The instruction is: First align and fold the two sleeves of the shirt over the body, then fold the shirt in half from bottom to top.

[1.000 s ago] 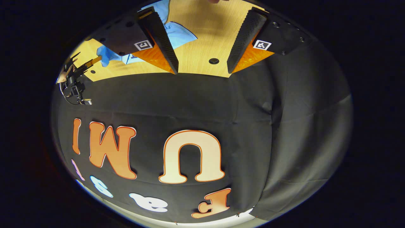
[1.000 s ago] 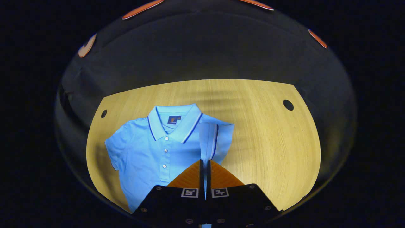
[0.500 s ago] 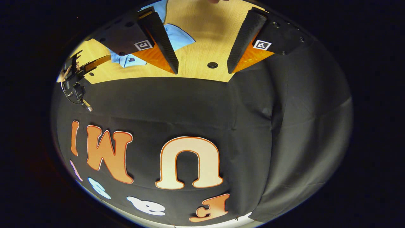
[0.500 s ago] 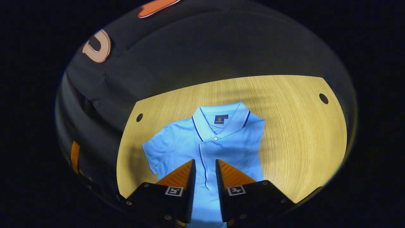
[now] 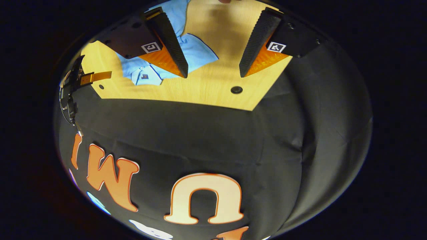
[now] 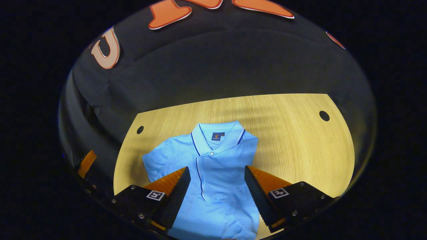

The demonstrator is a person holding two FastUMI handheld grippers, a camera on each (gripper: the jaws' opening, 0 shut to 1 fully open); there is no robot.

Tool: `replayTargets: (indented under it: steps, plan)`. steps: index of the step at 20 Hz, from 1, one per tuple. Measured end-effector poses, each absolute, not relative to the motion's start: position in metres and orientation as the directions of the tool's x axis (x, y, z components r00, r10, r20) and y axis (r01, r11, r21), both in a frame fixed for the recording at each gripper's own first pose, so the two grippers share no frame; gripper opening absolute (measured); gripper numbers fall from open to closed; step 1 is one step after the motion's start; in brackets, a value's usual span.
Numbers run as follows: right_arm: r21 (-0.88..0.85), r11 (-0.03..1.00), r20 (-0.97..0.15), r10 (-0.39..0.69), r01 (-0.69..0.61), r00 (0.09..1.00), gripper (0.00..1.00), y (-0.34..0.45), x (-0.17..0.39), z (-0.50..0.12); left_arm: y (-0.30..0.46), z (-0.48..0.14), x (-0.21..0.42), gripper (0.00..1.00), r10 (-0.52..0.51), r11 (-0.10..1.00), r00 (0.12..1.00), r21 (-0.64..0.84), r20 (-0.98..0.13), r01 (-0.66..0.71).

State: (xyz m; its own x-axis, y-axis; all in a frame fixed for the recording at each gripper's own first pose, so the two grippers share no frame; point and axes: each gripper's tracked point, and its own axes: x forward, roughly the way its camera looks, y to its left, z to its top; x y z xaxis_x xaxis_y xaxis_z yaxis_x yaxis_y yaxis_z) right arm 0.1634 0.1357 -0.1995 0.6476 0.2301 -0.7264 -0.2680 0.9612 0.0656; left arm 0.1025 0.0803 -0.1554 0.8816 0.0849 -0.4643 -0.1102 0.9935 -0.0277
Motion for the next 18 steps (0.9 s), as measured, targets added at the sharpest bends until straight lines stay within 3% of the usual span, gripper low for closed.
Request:
replayTargets:
  steps: [6,9,18]
  plan:
    - [0.093,0.956,-0.735,0.255,-0.279,0.628,0.98,0.118,0.154,-0.194,0.067,-0.199,0.128,1.0,0.037,0.983,0.756,-0.112,-0.653,-0.145]
    - [0.126,0.951,-0.742,0.279,-0.281,0.61,0.98,0.11,0.148,-0.192,0.056,-0.224,0.136,1.0,-0.005,0.964,0.653,-0.177,-0.757,-0.199]
    - [0.17,0.956,-0.764,0.281,-0.239,0.581,0.98,0.065,0.145,-0.204,0.062,-0.314,0.155,1.0,0.04,0.941,0.428,-0.109,-0.903,-0.319]
